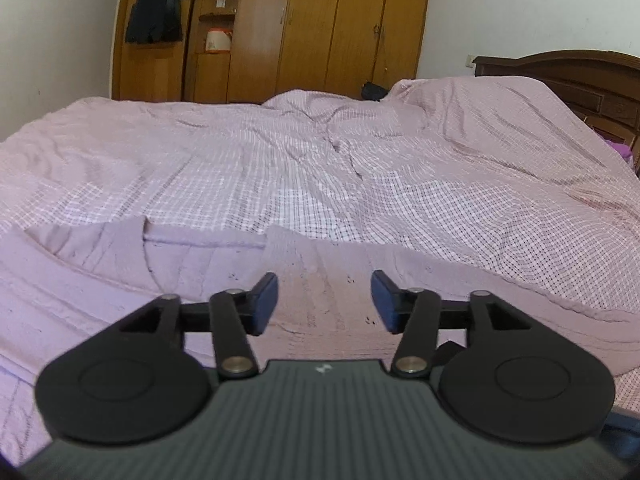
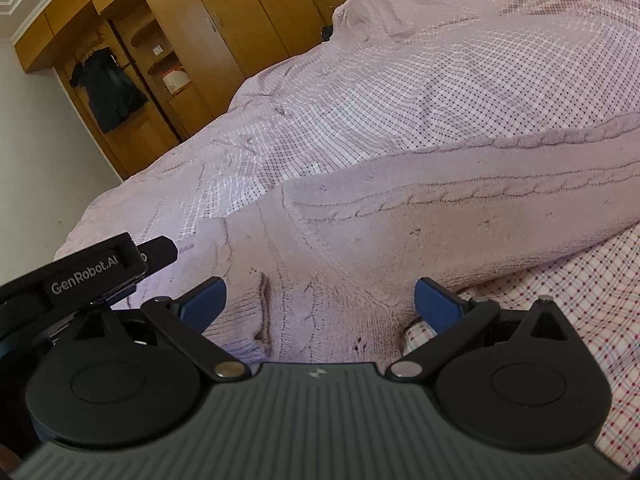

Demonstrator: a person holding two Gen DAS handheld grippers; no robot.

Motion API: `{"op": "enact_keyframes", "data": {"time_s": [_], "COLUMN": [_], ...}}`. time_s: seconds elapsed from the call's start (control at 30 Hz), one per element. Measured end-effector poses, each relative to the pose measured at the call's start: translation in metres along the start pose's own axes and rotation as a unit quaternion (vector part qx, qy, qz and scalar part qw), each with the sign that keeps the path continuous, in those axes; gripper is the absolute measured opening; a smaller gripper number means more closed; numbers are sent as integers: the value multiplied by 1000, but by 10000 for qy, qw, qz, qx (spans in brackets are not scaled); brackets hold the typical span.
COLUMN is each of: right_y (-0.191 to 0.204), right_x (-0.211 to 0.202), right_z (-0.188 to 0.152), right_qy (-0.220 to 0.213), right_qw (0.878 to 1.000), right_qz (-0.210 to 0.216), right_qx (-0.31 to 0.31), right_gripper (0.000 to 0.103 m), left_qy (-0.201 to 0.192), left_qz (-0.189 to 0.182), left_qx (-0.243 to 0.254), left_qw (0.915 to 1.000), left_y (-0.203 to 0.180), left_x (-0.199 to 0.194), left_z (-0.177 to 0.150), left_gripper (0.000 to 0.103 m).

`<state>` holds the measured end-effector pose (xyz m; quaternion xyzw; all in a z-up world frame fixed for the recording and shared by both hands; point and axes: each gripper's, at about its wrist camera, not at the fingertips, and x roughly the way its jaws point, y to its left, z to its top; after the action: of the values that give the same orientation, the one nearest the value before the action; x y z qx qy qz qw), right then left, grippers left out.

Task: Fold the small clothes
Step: 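Open the left tool to lay the sleeve on the body, then move the right tool along the folded strip to the other sleeve cuff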

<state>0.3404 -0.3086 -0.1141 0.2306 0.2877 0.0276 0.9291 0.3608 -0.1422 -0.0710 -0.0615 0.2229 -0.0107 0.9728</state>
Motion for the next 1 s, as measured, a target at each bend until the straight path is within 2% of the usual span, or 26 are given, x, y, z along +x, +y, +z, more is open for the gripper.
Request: {"op": "enact_keyframes", "data": {"time_s": [0.23, 0.37, 0.57, 0.67, 0.87, 1.0], "right_y": [1, -10, -42, -57, -79, -111], "right_x": [-12, -19, -31, -33, -47, -56], "right_z": [4, 8, 10, 13, 19, 28], "right_qy": [-88, -120, -180, -119, -254, -332], "right_qw": [9999, 9996, 9989, 9989, 9958, 9954], "right_qz": [59, -35, -210, -279, -692, -643], "right_qx": [-103, -266, -377, -344, -539, -635], "right_gripper": [103, 103, 103, 103, 103, 103], "left_qy": [30, 83, 261, 312, 410, 455], "left_qz": [-118, -327, -481, -476, -752, -921], "left_qx": [145, 258, 477, 371, 303, 471], "left_qw": [9998, 9991, 9974, 9977, 9959, 9936], "left_y": [-3, -17, -49, -62, -90, -123], "left_x": [-10, -8, -3, 0, 6, 8], "left_z": [6, 1, -9, -15, -25, -28], "left_gripper": [56, 56, 56, 56, 56, 56]}}
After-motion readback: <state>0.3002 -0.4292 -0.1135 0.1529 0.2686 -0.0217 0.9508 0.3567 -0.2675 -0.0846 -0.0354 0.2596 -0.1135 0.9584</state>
